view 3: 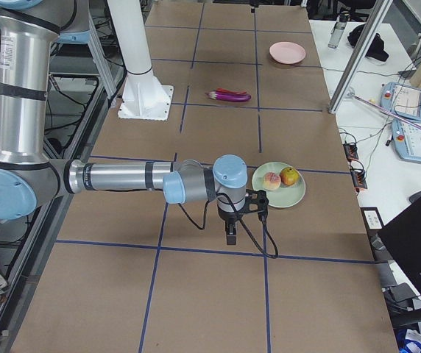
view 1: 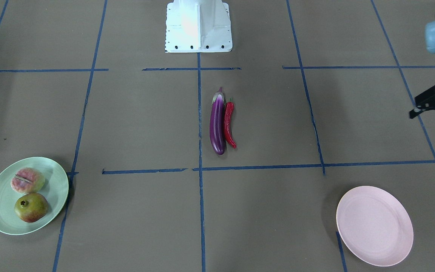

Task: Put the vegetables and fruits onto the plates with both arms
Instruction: 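Reach the left gripper to the purple eggplant and grasp it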

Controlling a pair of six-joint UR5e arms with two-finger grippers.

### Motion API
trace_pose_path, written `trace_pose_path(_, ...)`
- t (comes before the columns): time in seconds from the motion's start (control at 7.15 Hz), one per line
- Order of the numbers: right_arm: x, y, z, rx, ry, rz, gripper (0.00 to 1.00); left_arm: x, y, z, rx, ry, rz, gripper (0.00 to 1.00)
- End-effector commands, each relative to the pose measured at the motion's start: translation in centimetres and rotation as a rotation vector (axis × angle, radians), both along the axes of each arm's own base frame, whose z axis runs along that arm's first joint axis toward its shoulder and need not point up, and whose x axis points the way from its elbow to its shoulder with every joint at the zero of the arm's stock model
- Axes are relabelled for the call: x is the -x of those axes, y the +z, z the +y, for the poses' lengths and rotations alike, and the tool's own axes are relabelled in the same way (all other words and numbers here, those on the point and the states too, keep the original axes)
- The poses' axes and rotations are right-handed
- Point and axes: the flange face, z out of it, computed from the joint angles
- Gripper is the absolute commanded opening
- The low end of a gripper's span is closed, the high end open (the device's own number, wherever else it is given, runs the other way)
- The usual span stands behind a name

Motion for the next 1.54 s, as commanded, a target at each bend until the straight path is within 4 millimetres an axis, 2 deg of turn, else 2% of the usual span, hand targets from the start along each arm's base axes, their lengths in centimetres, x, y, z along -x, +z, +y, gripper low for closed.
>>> trace_pose_path(0.0,0.0,-0.2,-0.1,-0.005,0.002,-0.004,1.0,-16.7,-8.3,2.2,0.016,0.017,-0.053,1.0)
trace_pose_path(0.14,0.1,-0.2,-0.2,-0.007,0.001,-0.004,1.0,-22.6,-11.8,3.6,0.043,0.011,-0.046,1.0)
trace_pose_path(0.28,0.1,-0.3,-0.2,-0.01,0.002,-0.005,1.0,-29.0,-15.9,6.3,0.117,-0.022,-0.028,1.0)
trace_pose_path(0.42,0.1,-0.4,-0.2,-0.011,0.001,-0.004,1.0,-34.8,-20.1,8.3,0.14,-0.133,-0.041,1.0)
trace_pose_path(0.56,0.1,-0.4,-0.2,-0.012,0.001,-0.004,1.0,-39.8,-22.7,8.5,0.174,-0.189,-0.057,1.0)
trace_pose_path(0.7,0.2,-0.5,-0.3,-0.012,0.0,-0.006,1.0,-42.9,-25.1,6.7,0.227,-0.234,-0.066,1.0)
trace_pose_path(0.84,0.3,-0.3,-0.3,-0.009,-0.001,-0.004,1.0,-45.0,-26.6,7.4,0.231,-0.241,-0.067,1.0)
trace_pose_path(0.98,0.3,-0.3,-0.3,-0.007,-0.001,-0.004,1.0,-47.1,-27.2,7.1,0.222,-0.26,-0.091,1.0)
trace_pose_path(1.12,0.3,-0.1,-0.3,-0.007,-0.004,-0.002,1.0,-47.9,-26.9,6.6,0.229,-0.262,-0.11,1.0)
trace_pose_path(1.4,0.3,-0.2,-0.3,-0.006,-0.003,-0.004,1.0,-49.1,-25.5,7.0,0.201,-0.287,-0.149,0.99)
